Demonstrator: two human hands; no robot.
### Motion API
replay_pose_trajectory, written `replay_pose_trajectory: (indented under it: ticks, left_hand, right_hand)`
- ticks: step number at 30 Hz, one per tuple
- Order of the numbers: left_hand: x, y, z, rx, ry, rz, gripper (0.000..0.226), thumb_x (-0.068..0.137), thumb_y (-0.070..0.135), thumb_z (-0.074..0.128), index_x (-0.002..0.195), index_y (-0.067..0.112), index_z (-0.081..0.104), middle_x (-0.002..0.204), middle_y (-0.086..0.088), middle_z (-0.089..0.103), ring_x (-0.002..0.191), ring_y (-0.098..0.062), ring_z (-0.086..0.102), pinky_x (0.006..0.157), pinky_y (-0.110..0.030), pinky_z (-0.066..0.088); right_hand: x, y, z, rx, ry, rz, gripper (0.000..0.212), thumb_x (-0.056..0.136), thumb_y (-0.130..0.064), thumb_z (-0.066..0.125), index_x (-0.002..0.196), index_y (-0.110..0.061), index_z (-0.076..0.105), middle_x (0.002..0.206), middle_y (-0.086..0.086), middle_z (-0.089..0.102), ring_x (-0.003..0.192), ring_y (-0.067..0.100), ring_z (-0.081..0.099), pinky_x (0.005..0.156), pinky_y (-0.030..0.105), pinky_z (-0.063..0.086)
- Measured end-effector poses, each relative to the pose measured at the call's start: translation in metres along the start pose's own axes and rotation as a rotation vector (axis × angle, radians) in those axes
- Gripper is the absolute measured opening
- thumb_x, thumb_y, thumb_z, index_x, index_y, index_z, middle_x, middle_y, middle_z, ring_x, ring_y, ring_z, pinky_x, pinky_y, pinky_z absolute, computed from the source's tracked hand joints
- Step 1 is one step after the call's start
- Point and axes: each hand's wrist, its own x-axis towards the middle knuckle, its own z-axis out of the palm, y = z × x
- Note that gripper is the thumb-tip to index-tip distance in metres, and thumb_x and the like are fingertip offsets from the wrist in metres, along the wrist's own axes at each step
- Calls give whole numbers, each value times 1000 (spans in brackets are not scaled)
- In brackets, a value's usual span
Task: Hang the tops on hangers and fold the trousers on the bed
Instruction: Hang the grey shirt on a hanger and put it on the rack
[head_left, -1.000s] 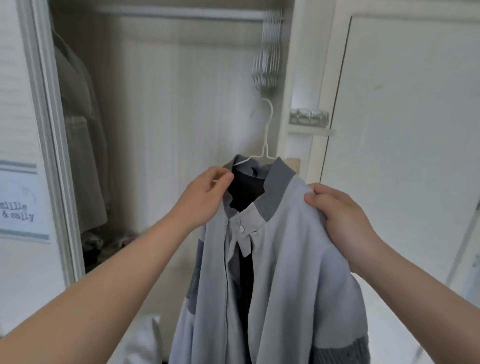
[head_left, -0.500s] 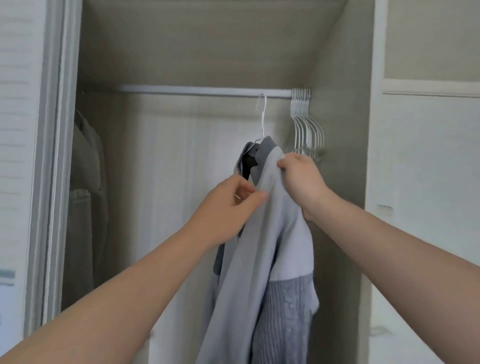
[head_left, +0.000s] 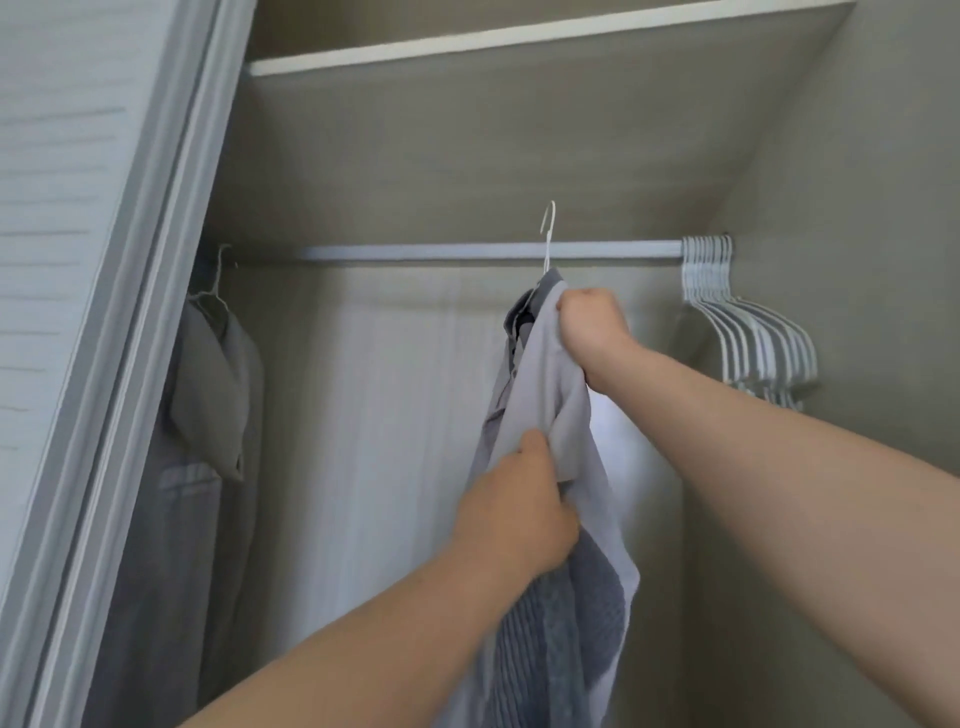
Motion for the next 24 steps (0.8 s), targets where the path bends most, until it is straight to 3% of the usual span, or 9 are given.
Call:
replay_pose_trajectory:
  ticks: [3, 7, 12, 17, 20, 22, 24]
  left_hand:
    - [29, -21, -3, 62, 53, -5, 21, 93, 19, 51, 101, 19, 31, 84, 2, 43, 80, -28, 53, 71, -39, 49]
    - [56, -45, -10, 188, 76, -30, 30, 94, 17, 49, 119, 17, 33, 95, -3, 46, 82, -29, 50, 72, -38, 46]
    - [72, -72, -13, 272, 71, -45, 21, 92, 14, 49, 100, 17, 30, 88, -2, 43, 77, -30, 47, 66, -35, 37]
    - [64, -103, -15, 339, 41, -83, 24, 90, 11, 50, 99, 18, 28, 89, -3, 44, 77, -31, 46, 66, -36, 36]
    - [56, -122, -25, 363, 32, -129, 29, 89, 10, 49, 101, 18, 24, 91, -5, 44, 77, -32, 46, 67, -36, 37]
    - [49, -135, -33, 376, 26, -174, 28, 88, 10, 49, 102, 17, 26, 93, -7, 45, 79, -33, 47, 69, -38, 39]
    - [41, -149, -41, 402, 13, -214, 27, 87, 10, 48, 101, 18, 27, 94, -7, 47, 81, -34, 50, 71, -39, 41]
  right_hand:
    - [37, 4, 19, -6, -27, 10, 29, 103, -15, 36, 75, -15, 40, 71, 2, 37, 62, 21, 38, 47, 27, 29]
    - [71, 10, 43, 95, -29, 27, 14, 102, -19, 42, 102, -9, 51, 82, 6, 51, 66, 22, 48, 55, 25, 32]
    - [92, 26, 72, 153, -95, 55, 12, 104, -22, 42, 106, -11, 46, 83, 5, 51, 76, 25, 53, 58, 25, 37]
    - [89, 41, 108, 187, -168, 74, 30, 103, -24, 44, 120, -2, 56, 114, 18, 66, 100, 35, 66, 75, 37, 52]
    - [79, 41, 123, 142, -225, 36, 30, 99, -24, 48, 119, -4, 57, 113, 19, 66, 92, 35, 67, 68, 44, 61]
    - [64, 37, 126, 58, -289, -10, 25, 90, -17, 55, 111, -3, 56, 105, 17, 63, 74, 31, 64, 49, 37, 58]
    - [45, 33, 127, -99, -401, -17, 24, 87, -18, 59, 105, -4, 51, 90, 18, 60, 59, 27, 61, 45, 35, 56]
